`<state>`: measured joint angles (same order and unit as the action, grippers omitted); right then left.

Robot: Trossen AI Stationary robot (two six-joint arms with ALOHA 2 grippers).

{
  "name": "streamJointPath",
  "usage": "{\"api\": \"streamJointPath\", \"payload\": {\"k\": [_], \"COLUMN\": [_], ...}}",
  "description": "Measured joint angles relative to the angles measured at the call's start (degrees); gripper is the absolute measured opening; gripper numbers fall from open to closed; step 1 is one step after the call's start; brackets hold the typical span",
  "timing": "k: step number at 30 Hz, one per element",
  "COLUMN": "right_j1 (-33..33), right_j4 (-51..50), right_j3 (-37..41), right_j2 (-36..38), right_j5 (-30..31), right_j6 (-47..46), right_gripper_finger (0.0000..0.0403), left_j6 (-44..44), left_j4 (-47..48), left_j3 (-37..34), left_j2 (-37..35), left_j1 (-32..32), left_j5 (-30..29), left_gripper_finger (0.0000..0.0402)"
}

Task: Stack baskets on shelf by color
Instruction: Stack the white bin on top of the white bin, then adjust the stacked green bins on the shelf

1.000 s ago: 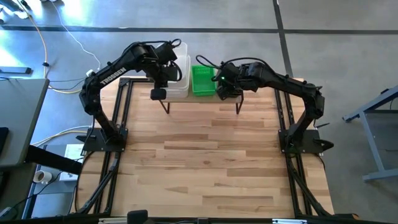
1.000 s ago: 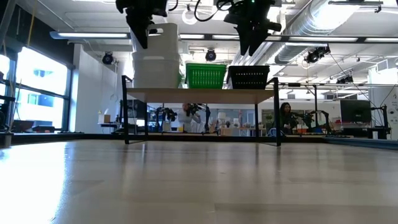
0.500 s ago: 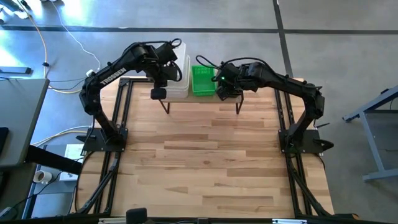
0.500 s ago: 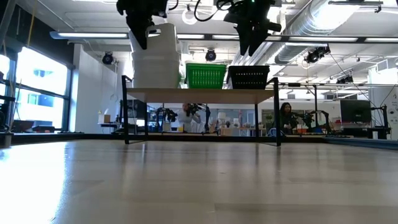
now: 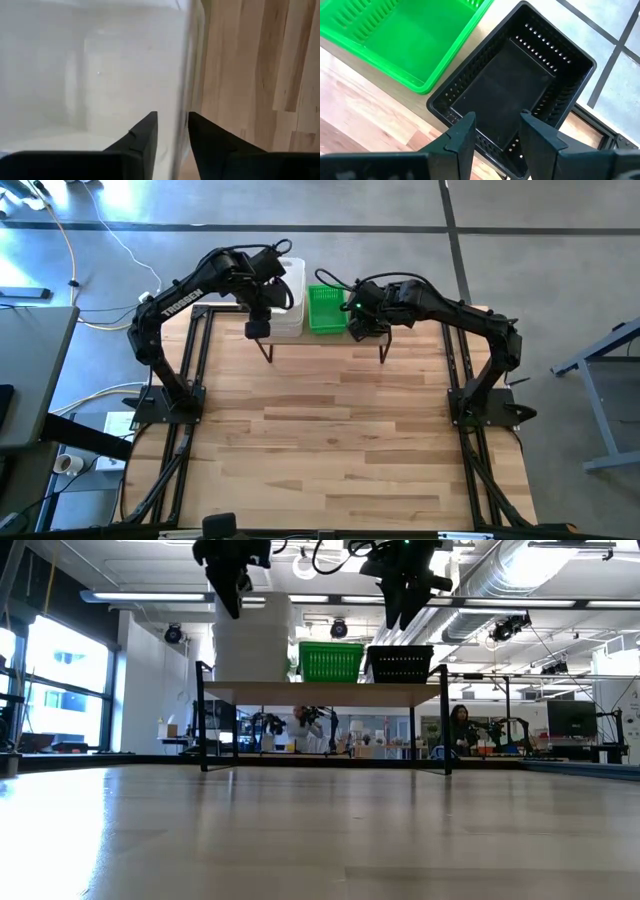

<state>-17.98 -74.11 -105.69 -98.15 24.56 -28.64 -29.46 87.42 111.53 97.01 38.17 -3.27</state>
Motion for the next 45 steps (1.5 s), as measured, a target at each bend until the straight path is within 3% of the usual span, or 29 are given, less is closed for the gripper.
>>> {"api": "streamJointPath", "payload": {"k": [11,26,35,45], "right_j1": [0.0,-0.2,-0.8,-1.1], "right_j4": [0.0,0.7,7.1,17.8], "right_j3": [0.0,0.0,0.0,0.0], "right_j2": [0.0,0.0,0.0,0.0], "right_j5": [0.0,-1.1,-8.8,-8.4], "right_j6": [0.0,0.4,1.7,8.2], "right_gripper_finger": [0.0133,0.0133,0.0133,0.0133], "left_j6": [2.5,2.9,6.9,11.4], "left_j4": [1.2,1.1,0.4,-8.0], "left_j3": [0.0,0.0,0.0,0.0], "left_j2": [0.0,-3.5,-6.8,-10.0], "left_j1": [0.0,-0.1,-1.5,-5.1], "left_j5": [0.9,0.7,1.6,16.4], "left_gripper_finger": [0.0147,0.0136,0.0136,0.0133]}}
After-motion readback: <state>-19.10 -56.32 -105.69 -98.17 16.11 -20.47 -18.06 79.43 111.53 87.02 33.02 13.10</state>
